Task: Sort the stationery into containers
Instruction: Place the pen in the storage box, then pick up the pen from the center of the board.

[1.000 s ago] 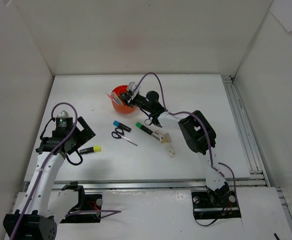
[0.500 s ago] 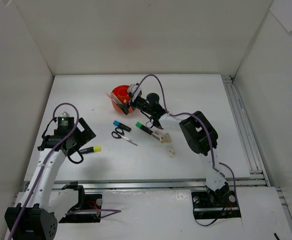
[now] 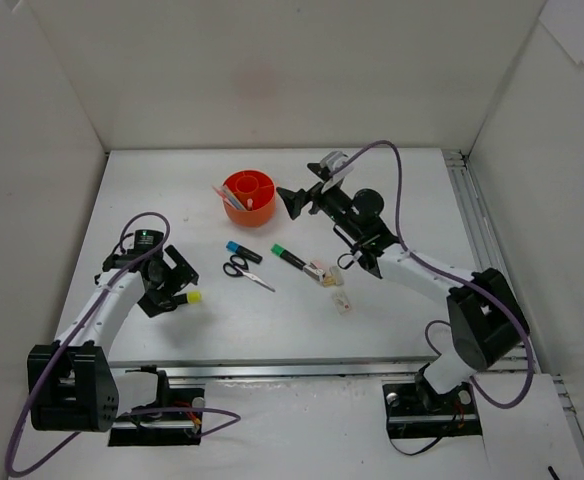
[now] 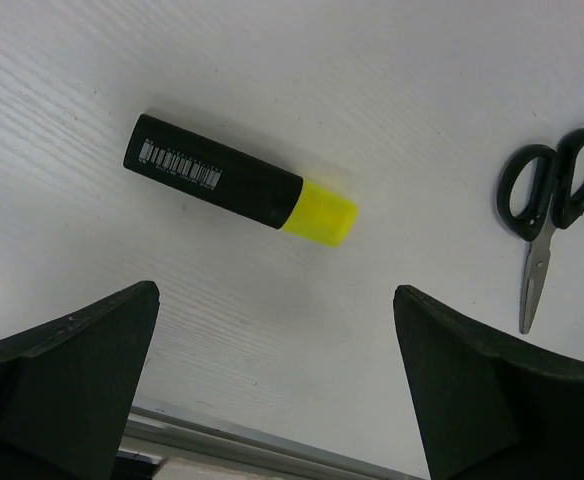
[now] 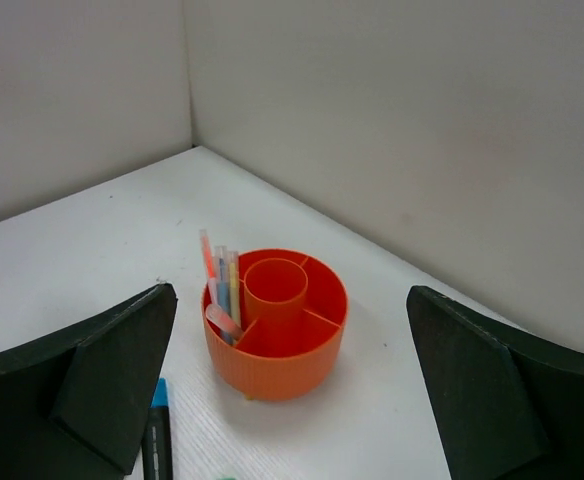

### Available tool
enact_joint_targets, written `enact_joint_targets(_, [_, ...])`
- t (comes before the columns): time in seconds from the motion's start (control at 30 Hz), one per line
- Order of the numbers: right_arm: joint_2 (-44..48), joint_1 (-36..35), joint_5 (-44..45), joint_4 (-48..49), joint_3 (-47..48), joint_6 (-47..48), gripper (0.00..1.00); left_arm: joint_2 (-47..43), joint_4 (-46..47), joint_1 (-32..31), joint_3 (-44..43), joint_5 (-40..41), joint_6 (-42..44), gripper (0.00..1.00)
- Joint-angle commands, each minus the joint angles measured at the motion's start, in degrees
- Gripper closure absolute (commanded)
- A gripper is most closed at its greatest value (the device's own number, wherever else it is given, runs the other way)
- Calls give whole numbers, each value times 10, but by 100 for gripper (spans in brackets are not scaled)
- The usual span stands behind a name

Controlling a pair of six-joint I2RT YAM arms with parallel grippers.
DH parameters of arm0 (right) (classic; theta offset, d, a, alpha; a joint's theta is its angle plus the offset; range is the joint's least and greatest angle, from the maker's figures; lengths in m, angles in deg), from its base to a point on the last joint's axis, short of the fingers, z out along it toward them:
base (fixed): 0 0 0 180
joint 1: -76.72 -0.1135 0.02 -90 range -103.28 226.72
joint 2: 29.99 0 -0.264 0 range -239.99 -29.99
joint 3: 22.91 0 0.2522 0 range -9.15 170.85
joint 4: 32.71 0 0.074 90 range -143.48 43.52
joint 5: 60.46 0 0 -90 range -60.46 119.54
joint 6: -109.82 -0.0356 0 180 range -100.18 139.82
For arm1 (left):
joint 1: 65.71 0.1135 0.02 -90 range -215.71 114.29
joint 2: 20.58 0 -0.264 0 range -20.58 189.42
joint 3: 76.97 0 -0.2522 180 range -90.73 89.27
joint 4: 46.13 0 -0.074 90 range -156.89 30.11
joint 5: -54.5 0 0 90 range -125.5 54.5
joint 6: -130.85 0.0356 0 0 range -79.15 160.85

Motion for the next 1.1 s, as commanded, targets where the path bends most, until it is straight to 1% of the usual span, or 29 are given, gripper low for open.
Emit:
enact_joint_targets(0.0, [62, 1, 62, 20, -57, -20, 2, -7, 18, 5, 14, 10, -86, 0])
enact_joint_targets(0.13, [129, 0, 97, 9, -117, -21, 2, 9, 27, 5, 15, 28, -140, 1])
enact_joint_targets(0.17, [138, -1, 101, 1, -132, -13, 2, 9, 25, 10, 15, 54, -171, 1])
enact_joint_targets(0.27, [177, -2, 133, -14, -157, -9, 2, 10, 22, 10, 25, 77, -221, 1])
enact_joint_targets(0.3, [190, -3, 137, -19, -160, -9, 2, 8, 27, 10, 28, 92, -253, 1])
enact_joint_targets(0.4, [207, -4, 149, -33, -167, -2, 2, 19, 38, 15, 28, 114, -296, 3])
enact_joint_targets(0.57, [229, -6, 178, -45, -178, 11, 2, 78, 29, 15, -4, 130, -335, 9])
enact_joint_targets(0.63, [237, -5, 199, -50, -181, 17, 2, 107, 30, 15, -8, 123, -344, 16])
enact_joint_targets(0.67, [239, -5, 201, -51, -182, 20, 2, 116, 37, 15, -6, 120, -346, 21])
enact_joint_targets(0.73, [242, -6, 211, -54, -183, 23, 2, 139, 43, 15, -3, 115, -356, 25])
enact_joint_targets(0.77, [243, -6, 212, -55, -184, 24, 2, 145, 37, 10, -8, 117, -355, 32])
enact_joint_targets(0.83, [243, -6, 215, -57, -184, 25, 2, 161, 25, 5, -23, 132, -361, 38])
enact_joint_targets(0.87, [243, -6, 216, -57, -184, 25, 2, 166, 26, 5, -27, 132, -360, 44])
enact_joint_targets(0.9, [243, -6, 217, -58, -184, 25, 2, 172, 24, -2, -31, 136, -361, 47])
enact_joint_targets(0.93, [245, -8, 217, -58, -185, 24, 2, 175, 20, -2, -39, 139, -361, 59])
enact_joint_targets(1.0, [247, -8, 217, -60, -186, 24, 2, 182, 18, -8, -45, 141, -361, 71])
enact_joint_targets(1.03, [247, -8, 215, -62, -188, 24, 2, 184, 18, -8, -49, 140, -359, 81])
enact_joint_targets(1.07, [248, -8, 210, -62, -189, 25, 2, 185, 19, -8, -50, 139, -357, 89])
